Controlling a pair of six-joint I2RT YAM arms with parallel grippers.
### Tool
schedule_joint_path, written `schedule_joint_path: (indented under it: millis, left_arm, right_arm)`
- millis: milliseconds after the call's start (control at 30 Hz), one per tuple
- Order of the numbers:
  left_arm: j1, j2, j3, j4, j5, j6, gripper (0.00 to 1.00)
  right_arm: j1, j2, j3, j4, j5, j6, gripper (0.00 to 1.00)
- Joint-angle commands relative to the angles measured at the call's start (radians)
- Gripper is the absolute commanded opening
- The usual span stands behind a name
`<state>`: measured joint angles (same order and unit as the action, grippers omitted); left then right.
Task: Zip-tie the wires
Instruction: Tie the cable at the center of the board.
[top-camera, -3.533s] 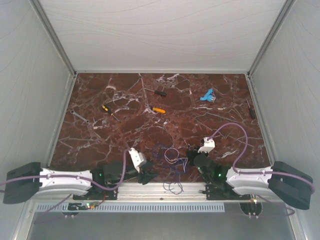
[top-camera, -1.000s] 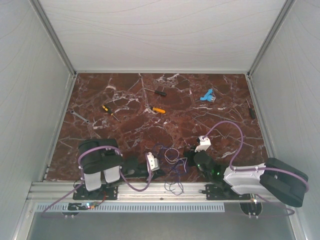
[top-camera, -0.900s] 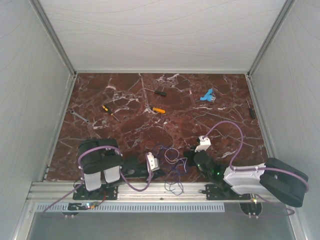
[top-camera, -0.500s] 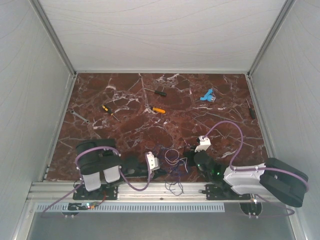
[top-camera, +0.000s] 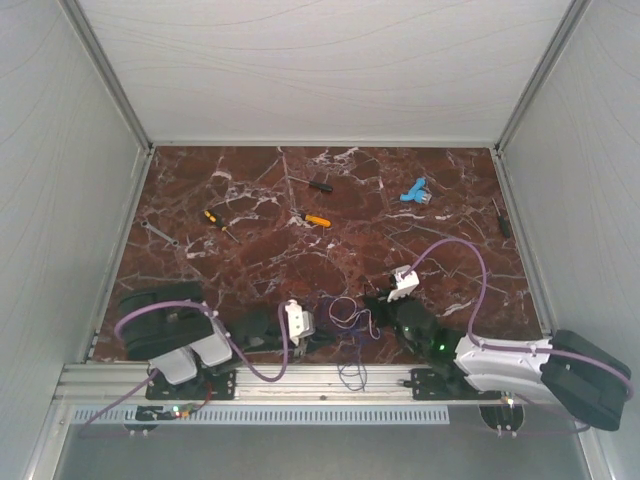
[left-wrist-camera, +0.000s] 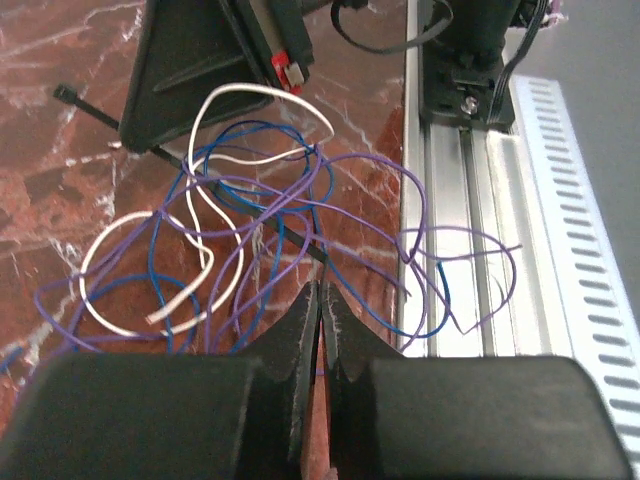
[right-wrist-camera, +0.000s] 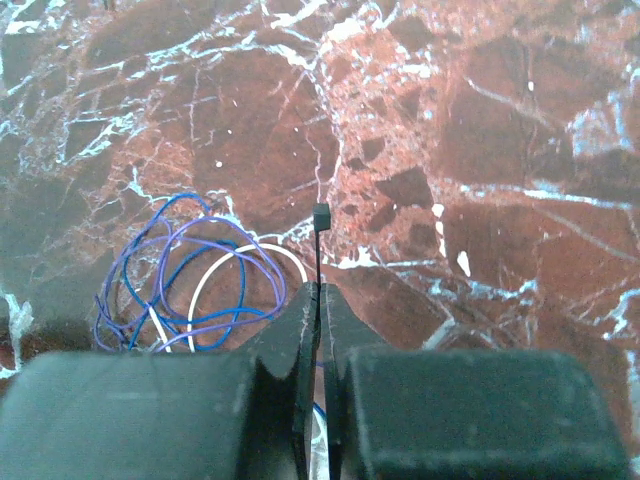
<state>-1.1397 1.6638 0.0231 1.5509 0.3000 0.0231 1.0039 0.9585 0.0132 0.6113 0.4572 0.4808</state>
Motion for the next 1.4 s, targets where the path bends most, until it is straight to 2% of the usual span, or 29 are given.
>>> schedule_joint_path:
  millis: [0, 100, 267, 467, 733, 900, 1067, 1200, 1367]
  left_arm:
    - [0.006, -0.128, 0.099, -0.19, 0.002, 0.037, 0.0]
    - [0.012, -0.218, 0.191, -0.482, -0.003, 0.106, 0.0]
    - [0.043, -0.252, 0.297, -0.744, 0.018, 0.18, 0.0]
    - [0.1, -0.211, 0.421, -0.908, 0.008, 0.219, 0.0]
    - [0.202, -0.208, 0.544, -1.143, -0.035, 0.313, 0.0]
    - [0.261, -0.184, 0.606, -1.219, -0.108, 0.363, 0.0]
    - [0.319, -0.134, 0.67, -1.244, -0.126, 0.405, 0.0]
    - [0.337, -0.104, 0.698, -1.26, -0.134, 0.429, 0.0]
    - [0.336, -0.093, 0.704, -1.279, -0.044, 0.408, 0.0]
  right_arm:
    - [-0.021, -0.037, 0.024, 0.074, -0.067, -0.149, 0.0]
    - [-0.027, -0.038, 0.014, 0.107, -0.11, -0.187, 0.0]
    - [-0.064, 0.013, 0.003, 0.23, -0.152, -0.263, 0.0]
    - [-0.17, 0.216, 0.071, 0.397, -0.306, -0.314, 0.0]
    - [-0.218, 0.505, 0.243, 0.556, -0.439, -0.343, 0.0]
    - [-0.248, 0.66, 0.347, 0.627, -0.521, -0.353, 0.0]
    - [-0.328, 0.813, 0.402, 0.759, -0.647, -0.331, 0.0]
    - [-0.397, 0.875, 0.435, 0.721, -0.738, -0.327, 0.0]
    - [-0.42, 0.921, 0.457, 0.681, -0.777, -0.343, 0.0]
